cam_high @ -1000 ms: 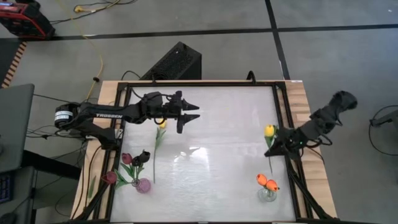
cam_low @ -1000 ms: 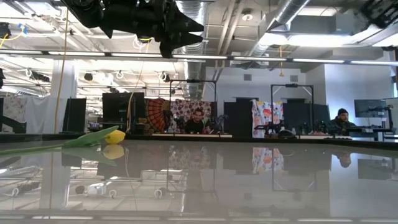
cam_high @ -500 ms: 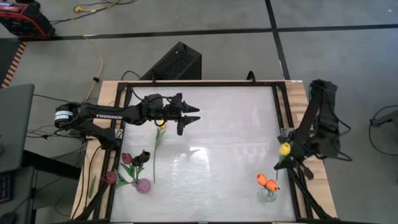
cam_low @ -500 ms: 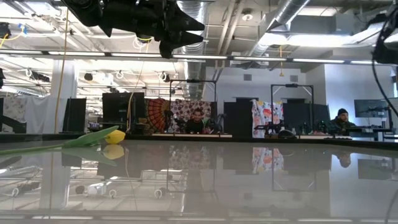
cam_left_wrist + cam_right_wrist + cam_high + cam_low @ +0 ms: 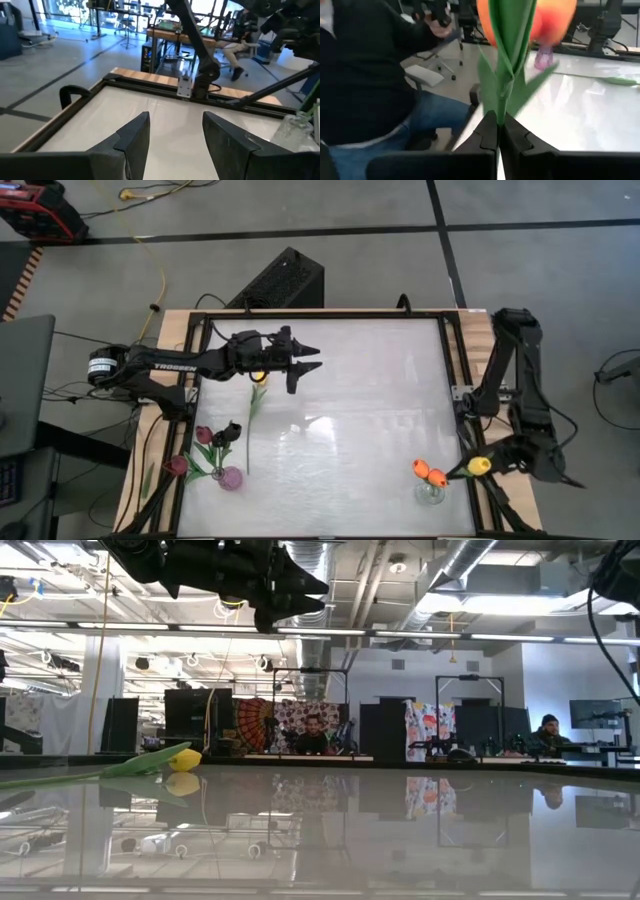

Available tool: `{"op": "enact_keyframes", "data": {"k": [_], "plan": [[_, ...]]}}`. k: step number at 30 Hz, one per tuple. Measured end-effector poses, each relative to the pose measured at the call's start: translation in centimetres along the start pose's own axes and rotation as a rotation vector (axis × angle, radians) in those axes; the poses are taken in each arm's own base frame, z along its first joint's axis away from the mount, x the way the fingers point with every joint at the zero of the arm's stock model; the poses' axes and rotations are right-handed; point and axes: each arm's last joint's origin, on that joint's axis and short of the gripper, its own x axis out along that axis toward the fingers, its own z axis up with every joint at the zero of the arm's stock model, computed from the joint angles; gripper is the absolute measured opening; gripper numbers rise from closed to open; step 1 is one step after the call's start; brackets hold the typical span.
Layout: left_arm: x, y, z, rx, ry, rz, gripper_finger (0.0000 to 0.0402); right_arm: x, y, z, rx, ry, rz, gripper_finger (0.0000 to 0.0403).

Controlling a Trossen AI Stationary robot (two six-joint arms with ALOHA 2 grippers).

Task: Sort flowers into vase by color
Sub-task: Put the top yellow flower into the transparent flower vase

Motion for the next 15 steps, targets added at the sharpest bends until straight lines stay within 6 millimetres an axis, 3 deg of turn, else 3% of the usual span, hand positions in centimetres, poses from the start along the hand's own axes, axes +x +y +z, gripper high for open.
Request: {"op": "enact_keyframes", "data": {"k": [7,15], "plan": [[0.0,0.4,0.5,0.001,-0.048,0.011,0.0171,-0.5,0.5,1.9,0.004,-0.029,0.024,0.0029],[-0.1,0.5,0.6,-0.022,-0.062,0.010,0.0171,0.7,1.8,0.5,-0.073,0.018,0.005,0.0029]]}}
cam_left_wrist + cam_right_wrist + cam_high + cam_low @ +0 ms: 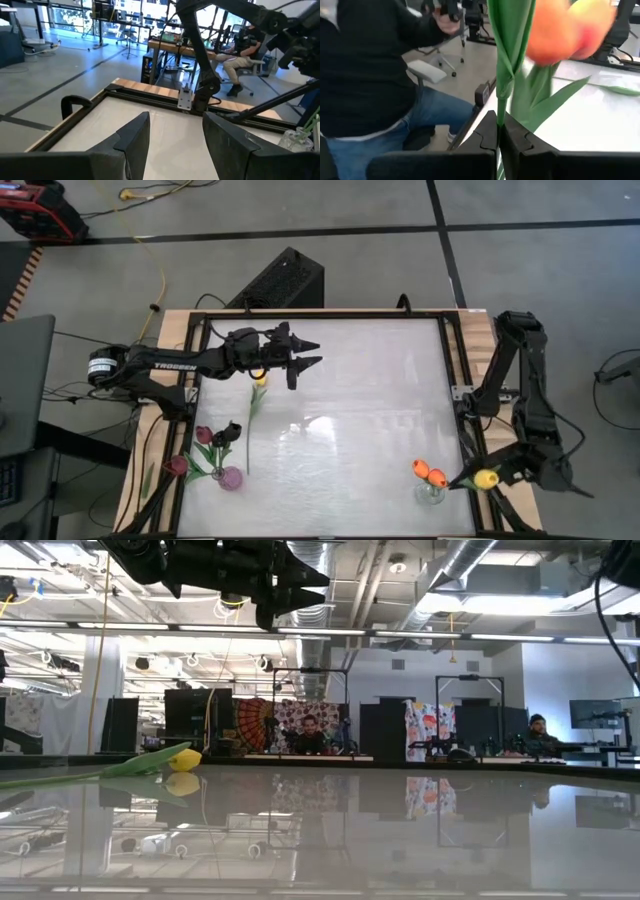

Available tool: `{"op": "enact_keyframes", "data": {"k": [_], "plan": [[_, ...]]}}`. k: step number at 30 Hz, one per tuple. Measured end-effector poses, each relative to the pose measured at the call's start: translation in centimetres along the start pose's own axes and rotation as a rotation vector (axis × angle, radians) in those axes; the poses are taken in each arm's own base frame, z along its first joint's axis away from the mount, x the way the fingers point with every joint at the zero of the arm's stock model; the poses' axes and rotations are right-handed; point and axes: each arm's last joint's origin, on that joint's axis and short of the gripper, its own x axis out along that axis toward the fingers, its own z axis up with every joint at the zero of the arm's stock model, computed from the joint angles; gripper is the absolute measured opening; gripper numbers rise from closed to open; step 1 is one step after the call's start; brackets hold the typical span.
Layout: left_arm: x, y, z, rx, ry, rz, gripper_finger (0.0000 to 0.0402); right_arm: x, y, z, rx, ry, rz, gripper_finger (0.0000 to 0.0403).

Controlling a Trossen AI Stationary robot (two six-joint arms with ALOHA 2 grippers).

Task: Sort flowers into vase by color
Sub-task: Put the top yellow flower into the transparent flower vase

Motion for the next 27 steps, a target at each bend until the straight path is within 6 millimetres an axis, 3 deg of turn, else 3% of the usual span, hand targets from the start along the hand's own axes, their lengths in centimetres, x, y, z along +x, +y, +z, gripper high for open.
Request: {"op": "enact_keyframes", "data": {"k": [14,27], "plan": [[0.0,0.0,0.1,-0.001,-0.008,-0.004,0.0171,2.6,2.4,-2.9,-0.098,0.056,-0.096,0.0044],[0.0,-0.1,0.1,-0.018,-0.012,-0.015,0.0171,1.8,1.6,-1.9,0.186,0.016,-0.093,0.0051]]}}
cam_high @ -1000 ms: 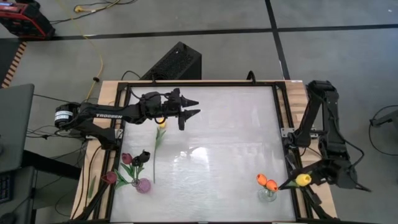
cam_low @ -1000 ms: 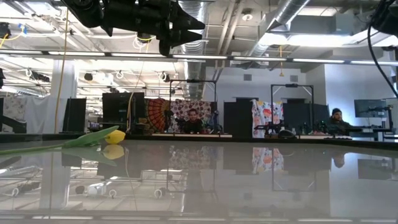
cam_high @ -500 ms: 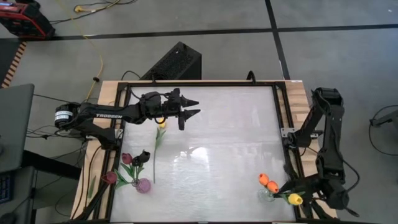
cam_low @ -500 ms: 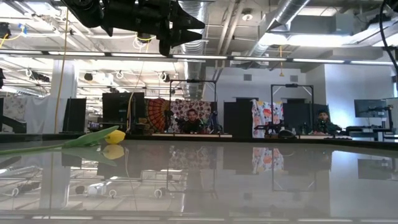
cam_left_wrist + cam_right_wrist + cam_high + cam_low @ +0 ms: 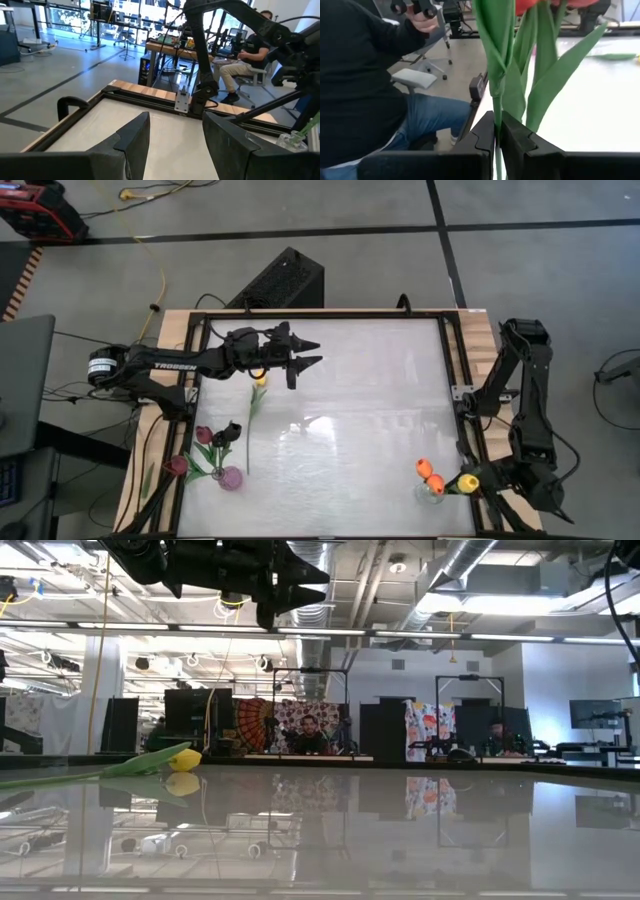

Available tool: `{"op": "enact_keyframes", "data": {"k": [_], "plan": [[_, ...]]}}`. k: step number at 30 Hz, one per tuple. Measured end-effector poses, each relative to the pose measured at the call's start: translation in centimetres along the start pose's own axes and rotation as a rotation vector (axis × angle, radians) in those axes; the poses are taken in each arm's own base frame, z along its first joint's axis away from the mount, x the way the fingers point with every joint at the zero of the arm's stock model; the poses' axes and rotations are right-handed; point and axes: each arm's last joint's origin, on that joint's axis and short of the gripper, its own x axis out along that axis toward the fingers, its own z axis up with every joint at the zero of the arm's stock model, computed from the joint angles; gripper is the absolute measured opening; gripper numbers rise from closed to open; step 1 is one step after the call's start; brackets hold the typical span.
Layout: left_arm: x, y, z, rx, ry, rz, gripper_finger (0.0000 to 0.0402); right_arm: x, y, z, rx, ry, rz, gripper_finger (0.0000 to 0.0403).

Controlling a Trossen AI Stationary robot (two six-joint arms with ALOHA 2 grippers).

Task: Sort flowers into vase by color
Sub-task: Put the top yellow flower into the transparent flower vase

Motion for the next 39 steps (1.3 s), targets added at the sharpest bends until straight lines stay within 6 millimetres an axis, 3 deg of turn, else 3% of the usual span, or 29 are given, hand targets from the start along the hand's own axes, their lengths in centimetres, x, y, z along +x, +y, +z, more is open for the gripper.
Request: {"op": "enact_keyframes", "data": {"k": [12,22,30,34,39], "plan": [[0.0,-0.1,0.0,-0.014,0.005,-0.030,0.0171,0.3,-0.2,-0.2,0.020,0.053,0.016,0.0052],[0.0,-0.1,0.0,-0.009,0.005,-0.030,0.0171,1.4,-1.1,-0.4,0.167,0.226,0.047,0.0056],[0.0,-0.1,0.0,-0.008,-0.001,-0.022,0.0171,0.8,-1.5,0.5,0.244,0.255,0.117,0.0133],[0.0,-0.1,0.1,-0.008,-0.008,-0.023,0.0171,0.2,-1.6,0.7,0.317,0.351,0.201,0.0173],[0.0,-0.1,0.1,-0.022,-0.008,-0.022,0.0171,-0.6,-2.3,0.8,0.528,0.511,0.226,0.0186]]}}
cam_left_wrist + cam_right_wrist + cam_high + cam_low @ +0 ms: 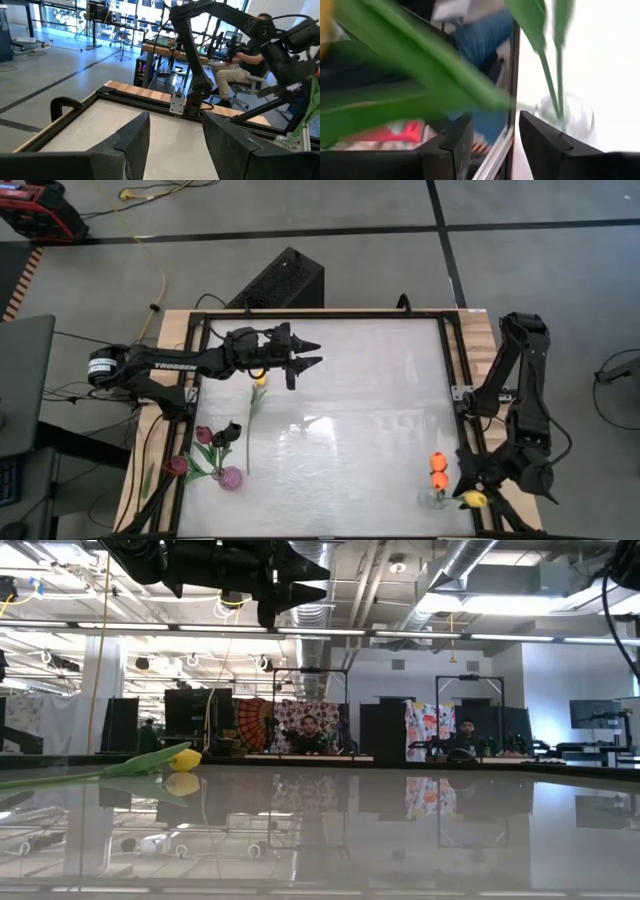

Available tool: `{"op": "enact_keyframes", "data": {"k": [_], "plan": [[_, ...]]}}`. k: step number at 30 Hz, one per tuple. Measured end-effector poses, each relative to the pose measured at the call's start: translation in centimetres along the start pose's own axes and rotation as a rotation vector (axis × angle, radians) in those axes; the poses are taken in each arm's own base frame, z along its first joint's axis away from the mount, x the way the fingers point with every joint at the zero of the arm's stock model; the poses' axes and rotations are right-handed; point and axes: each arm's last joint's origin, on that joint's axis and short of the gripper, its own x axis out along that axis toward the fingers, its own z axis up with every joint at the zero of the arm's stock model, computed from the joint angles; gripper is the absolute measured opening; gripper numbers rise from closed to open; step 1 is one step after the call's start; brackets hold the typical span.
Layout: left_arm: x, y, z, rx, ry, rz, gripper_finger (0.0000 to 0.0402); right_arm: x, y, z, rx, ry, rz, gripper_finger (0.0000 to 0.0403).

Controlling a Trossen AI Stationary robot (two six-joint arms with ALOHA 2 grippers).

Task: Sort flowers into vase by color
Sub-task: Put the top yellow flower into the transparent flower vase, then put the yellow flower into the transparent flower vase

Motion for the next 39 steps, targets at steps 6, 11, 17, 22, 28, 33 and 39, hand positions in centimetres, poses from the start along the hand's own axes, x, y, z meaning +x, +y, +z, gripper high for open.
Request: {"op": "enact_keyframes", "data": {"k": [6,11,17,22,28,33,39], "plan": [[0.0,0.0,0.0,-0.022,-0.001,0.000,0.0171,-0.7,-0.5,-0.2,0.118,0.121,-0.007,0.0171],[0.0,0.0,0.0,-0.046,-0.003,-0.008,0.0171,-1.2,-2.1,-0.5,0.069,0.188,-0.146,0.0155],[0.0,-0.2,0.0,-0.086,0.010,-0.061,0.0171,-1.6,-4.5,0.4,0.025,0.147,-0.379,0.0140],[0.0,-0.2,0.0,-0.090,0.009,-0.054,0.0171,-2.1,-7.0,2.5,0.205,-0.021,-0.610,0.0130],[0.0,-0.2,0.0,-0.100,0.018,-0.074,0.0171,-2.8,-9.4,4.7,0.225,-0.076,-0.827,0.0127],[0.0,-0.2,-0.4,-0.107,0.062,-0.100,0.0171,-2.8,-11.1,7.7,0.183,-0.202,-0.914,0.0127],[-0.3,0.0,-2.2,-0.137,0.245,-0.075,0.0171,-3.0,-13.3,13.0,0.165,-0.325,-0.823,0.0127]]}}
